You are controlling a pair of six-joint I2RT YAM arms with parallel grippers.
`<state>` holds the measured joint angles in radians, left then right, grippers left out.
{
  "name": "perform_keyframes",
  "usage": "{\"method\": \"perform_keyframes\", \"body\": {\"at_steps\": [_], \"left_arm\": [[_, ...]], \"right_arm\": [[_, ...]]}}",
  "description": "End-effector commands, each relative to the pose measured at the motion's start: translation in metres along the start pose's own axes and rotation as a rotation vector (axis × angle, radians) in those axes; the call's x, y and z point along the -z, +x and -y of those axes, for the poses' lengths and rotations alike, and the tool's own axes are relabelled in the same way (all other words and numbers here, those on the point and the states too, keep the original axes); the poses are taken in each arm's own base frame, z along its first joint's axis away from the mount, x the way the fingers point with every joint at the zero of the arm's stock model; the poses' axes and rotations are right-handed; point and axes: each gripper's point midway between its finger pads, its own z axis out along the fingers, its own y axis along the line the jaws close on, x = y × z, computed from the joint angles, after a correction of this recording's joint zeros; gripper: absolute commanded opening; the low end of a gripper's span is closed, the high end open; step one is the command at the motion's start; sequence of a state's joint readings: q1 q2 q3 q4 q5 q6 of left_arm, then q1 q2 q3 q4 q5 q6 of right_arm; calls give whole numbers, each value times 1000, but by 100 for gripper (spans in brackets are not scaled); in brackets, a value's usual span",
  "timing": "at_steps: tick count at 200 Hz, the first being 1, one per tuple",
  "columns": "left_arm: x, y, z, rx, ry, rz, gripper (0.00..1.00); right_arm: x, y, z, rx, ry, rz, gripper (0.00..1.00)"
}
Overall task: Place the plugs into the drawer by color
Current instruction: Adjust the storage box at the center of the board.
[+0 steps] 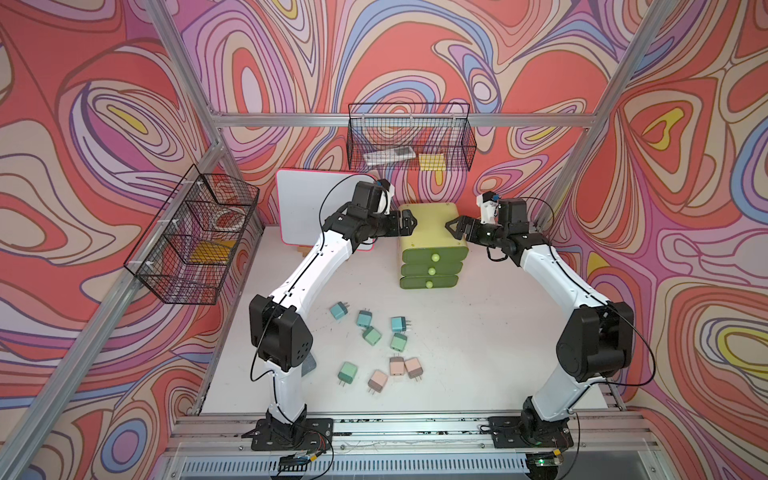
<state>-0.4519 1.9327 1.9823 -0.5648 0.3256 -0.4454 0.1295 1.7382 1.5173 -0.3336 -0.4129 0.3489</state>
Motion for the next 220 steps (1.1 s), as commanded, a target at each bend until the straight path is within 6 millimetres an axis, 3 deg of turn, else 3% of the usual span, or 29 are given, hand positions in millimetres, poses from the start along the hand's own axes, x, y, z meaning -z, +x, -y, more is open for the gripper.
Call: {"method": "perform_keyframes", "body": {"at_steps": [1, 39, 87, 126, 189, 220], "left_arm": [[-2, 9, 12, 29, 68, -66, 94], [-15, 22, 11, 49, 109, -119, 96], [-29, 25, -11, 79, 92, -123, 96], [-36, 34, -9, 121, 125, -163, 96], [-33, 44, 17, 117, 225, -194, 94], [-28, 56, 27, 111, 233, -231, 91]], "right_arm": [[-4, -6, -3, 13, -28, -4, 98], [-17, 3, 2, 2, -45, -28, 98], [-21, 5, -1, -15, -78, -31, 98], [-29, 11, 3, -19, -80, -50, 98], [-42, 17, -7, -10, -146, -87, 96], [-50, 23, -23, 42, -172, -121, 96]]}}
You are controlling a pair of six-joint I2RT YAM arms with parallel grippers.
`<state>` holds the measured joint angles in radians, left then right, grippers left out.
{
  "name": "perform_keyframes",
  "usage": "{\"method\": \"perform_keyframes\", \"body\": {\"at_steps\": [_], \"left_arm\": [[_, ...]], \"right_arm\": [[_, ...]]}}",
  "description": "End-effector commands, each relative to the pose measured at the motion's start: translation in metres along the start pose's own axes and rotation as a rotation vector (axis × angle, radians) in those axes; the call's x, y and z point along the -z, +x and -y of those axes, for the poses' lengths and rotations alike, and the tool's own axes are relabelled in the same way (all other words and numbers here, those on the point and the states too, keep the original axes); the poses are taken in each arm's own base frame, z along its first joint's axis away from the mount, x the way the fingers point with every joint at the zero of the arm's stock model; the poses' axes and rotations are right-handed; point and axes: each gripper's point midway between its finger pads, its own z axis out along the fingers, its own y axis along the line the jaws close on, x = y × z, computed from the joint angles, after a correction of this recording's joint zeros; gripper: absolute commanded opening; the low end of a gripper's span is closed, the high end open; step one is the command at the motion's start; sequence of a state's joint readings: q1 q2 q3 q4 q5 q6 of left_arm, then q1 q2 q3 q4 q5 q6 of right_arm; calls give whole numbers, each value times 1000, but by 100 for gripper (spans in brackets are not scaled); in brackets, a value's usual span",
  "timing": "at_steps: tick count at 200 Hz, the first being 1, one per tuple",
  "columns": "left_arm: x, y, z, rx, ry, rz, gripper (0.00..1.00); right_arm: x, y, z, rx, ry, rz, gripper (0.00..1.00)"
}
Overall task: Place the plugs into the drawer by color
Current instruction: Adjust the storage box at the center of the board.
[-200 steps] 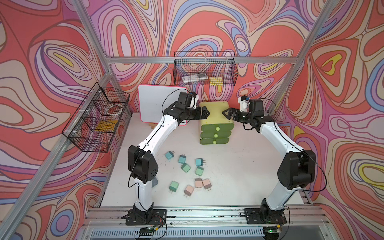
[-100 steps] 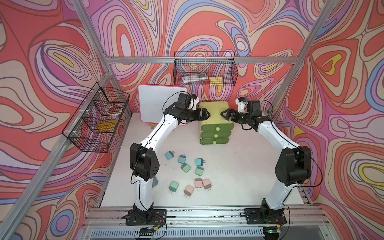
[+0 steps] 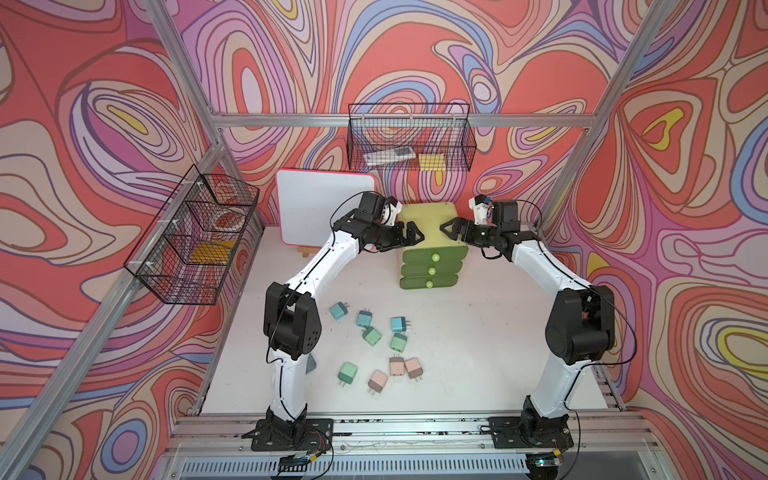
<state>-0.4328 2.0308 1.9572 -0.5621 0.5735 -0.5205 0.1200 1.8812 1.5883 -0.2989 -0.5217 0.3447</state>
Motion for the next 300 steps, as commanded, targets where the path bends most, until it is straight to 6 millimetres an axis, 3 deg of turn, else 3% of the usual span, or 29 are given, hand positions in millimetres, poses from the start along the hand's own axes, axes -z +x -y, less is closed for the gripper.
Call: {"method": "perform_keyframes", "body": {"at_steps": [1, 34, 75, 109, 137, 141, 166, 192, 218, 269, 300], "left_arm": [[3, 16, 26, -26, 61, -44, 91], [13, 27, 26, -45, 29, -58, 91], [20, 34, 44, -61, 45, -46, 91], [28, 30, 34, -97, -46, -23, 90], [45, 4, 35, -150, -137, 46, 90], [48, 0, 35, -155, -151, 57, 90], [56, -11, 29, -160, -213, 110, 90], [60, -16, 20, -146, -262, 143, 94], [56, -20, 9, -97, -270, 150, 93], [50, -22, -6, -42, -277, 154, 87], [35, -18, -9, -20, -252, 123, 81]], "right_arm": [[-15, 13, -31, 62, -87, -63, 96], [-28, 24, -43, 122, -93, -115, 96], [-29, 14, -56, 160, -106, -108, 95], [4, -22, -57, 233, 35, -12, 97], [39, -34, -62, 194, 97, 74, 98], [51, -37, -68, 187, 93, 101, 98], [81, -22, -70, 77, 92, 180, 96], [92, 13, -68, -53, 43, 188, 93], [96, 29, -69, -109, -10, 219, 89], [81, 38, -69, -121, -49, 170, 88], [67, 34, -69, -118, -76, 158, 88]]}}
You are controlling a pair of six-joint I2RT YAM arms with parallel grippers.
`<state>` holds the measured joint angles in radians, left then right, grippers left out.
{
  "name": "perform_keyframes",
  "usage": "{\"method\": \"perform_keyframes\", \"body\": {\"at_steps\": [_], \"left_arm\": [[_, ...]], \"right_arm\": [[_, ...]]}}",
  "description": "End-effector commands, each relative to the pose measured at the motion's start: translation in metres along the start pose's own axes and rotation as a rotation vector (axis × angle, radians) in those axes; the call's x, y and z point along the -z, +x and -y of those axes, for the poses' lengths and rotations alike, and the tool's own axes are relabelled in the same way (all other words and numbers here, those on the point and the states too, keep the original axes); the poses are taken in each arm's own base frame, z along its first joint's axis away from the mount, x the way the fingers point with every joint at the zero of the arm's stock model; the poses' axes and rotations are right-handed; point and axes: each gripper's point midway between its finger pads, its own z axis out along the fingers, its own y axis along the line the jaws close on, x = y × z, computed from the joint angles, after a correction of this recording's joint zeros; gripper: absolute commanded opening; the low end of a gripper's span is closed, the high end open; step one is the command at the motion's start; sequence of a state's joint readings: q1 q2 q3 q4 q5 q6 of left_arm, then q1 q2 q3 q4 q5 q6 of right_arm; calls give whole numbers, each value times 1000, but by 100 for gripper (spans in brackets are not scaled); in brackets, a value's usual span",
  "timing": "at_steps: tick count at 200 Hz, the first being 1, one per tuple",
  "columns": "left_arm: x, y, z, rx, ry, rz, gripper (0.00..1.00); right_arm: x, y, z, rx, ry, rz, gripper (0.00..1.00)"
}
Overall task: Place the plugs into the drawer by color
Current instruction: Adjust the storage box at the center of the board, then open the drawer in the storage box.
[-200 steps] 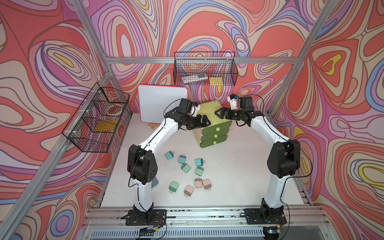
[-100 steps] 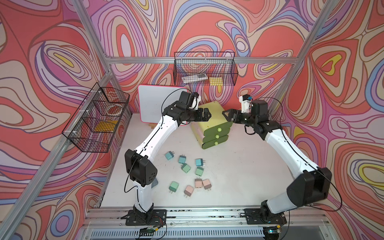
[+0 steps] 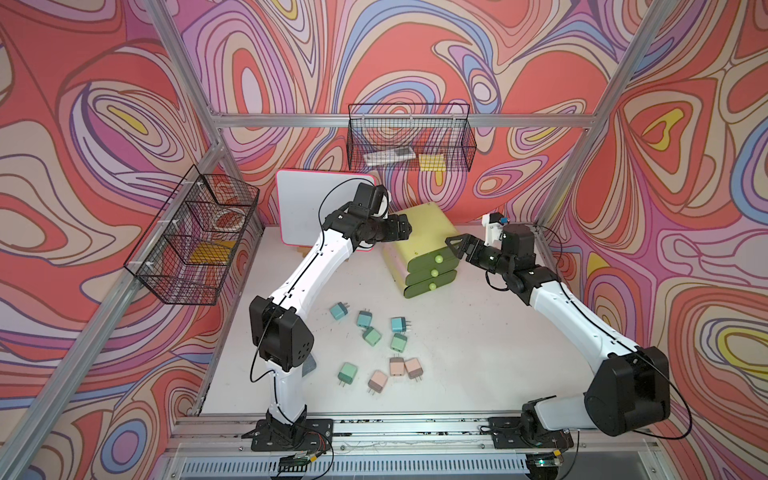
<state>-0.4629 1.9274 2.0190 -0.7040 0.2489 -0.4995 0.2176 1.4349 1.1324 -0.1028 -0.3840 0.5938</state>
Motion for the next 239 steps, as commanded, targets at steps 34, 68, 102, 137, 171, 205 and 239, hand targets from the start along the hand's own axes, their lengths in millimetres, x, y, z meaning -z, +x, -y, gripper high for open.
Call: {"method": "perform_keyframes", "body": {"at_steps": [34, 68, 102, 137, 171, 205, 239], "left_arm": [[-24, 9, -5, 19, 12, -43, 84], [-32, 9, -5, 9, 29, -48, 85], [-54, 8, -11, 38, 47, -64, 84], [-62, 2, -19, 50, 34, -67, 84], [-66, 6, -17, 61, 63, -86, 84], [-64, 5, -20, 60, 55, -80, 85], [-60, -2, -20, 72, 60, -58, 84]], "right_arm": [[-23, -11, -13, 7, -80, -3, 87], [-41, -18, -12, 9, -101, -3, 87], [-55, -25, -15, 36, -125, -3, 86], [-39, -15, -12, 111, -123, -6, 82], [-30, 9, 3, 62, -173, 0, 70], [-33, 20, 11, 18, -244, -1, 50], [-35, 17, 22, -31, -303, 16, 40]]}}
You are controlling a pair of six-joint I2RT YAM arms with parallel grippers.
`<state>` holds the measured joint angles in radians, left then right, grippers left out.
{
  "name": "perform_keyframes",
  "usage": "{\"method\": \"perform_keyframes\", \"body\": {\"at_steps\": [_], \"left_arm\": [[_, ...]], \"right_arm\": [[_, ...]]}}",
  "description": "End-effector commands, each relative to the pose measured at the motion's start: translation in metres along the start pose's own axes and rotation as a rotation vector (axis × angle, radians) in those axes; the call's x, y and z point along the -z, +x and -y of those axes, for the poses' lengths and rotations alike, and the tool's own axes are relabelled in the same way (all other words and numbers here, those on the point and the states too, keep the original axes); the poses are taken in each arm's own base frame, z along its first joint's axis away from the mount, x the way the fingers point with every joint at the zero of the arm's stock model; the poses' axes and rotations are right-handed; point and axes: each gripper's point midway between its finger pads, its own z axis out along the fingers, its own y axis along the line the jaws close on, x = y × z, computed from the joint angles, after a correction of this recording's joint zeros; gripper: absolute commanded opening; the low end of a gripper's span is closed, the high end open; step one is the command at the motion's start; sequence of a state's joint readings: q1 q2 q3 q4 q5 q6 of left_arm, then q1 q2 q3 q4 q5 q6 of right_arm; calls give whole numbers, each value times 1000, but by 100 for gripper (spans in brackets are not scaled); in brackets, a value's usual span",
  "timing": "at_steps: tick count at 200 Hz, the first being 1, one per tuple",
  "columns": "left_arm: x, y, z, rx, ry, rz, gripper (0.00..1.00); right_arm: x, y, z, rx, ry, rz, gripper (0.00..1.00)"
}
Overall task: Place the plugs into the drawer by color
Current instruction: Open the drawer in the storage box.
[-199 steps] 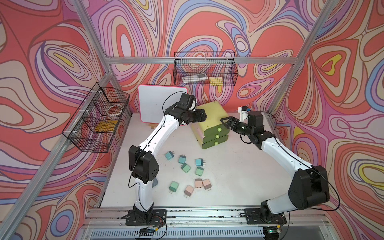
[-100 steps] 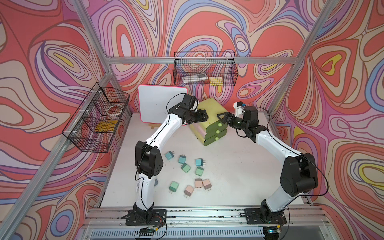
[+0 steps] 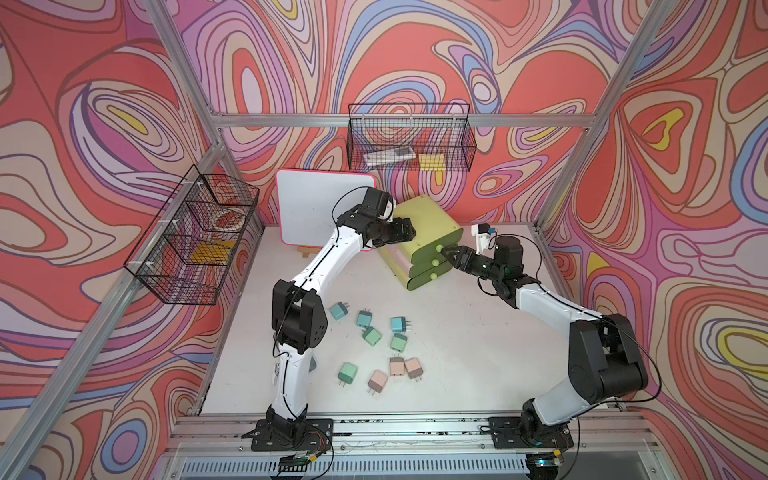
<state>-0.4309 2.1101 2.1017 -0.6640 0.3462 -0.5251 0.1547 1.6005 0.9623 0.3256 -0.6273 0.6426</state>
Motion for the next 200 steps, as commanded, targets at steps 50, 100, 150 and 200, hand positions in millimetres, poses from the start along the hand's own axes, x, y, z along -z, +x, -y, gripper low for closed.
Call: {"method": "perform_keyframes", "body": {"at_steps": [50, 100, 150, 200], "left_arm": [[-2, -10, 6, 18, 59, 12, 84], [-6, -7, 7, 20, 70, 0, 83], [-8, -5, 5, 15, 69, -8, 83], [-9, -3, 7, 18, 83, -18, 83]], "right_arm": [[-9, -12, -1, -44, -148, 42, 36], [-18, -11, -2, -74, -200, 11, 37], [-24, -5, 2, -107, -234, -8, 38], [-27, -6, 0, -114, -255, -8, 38]]}}
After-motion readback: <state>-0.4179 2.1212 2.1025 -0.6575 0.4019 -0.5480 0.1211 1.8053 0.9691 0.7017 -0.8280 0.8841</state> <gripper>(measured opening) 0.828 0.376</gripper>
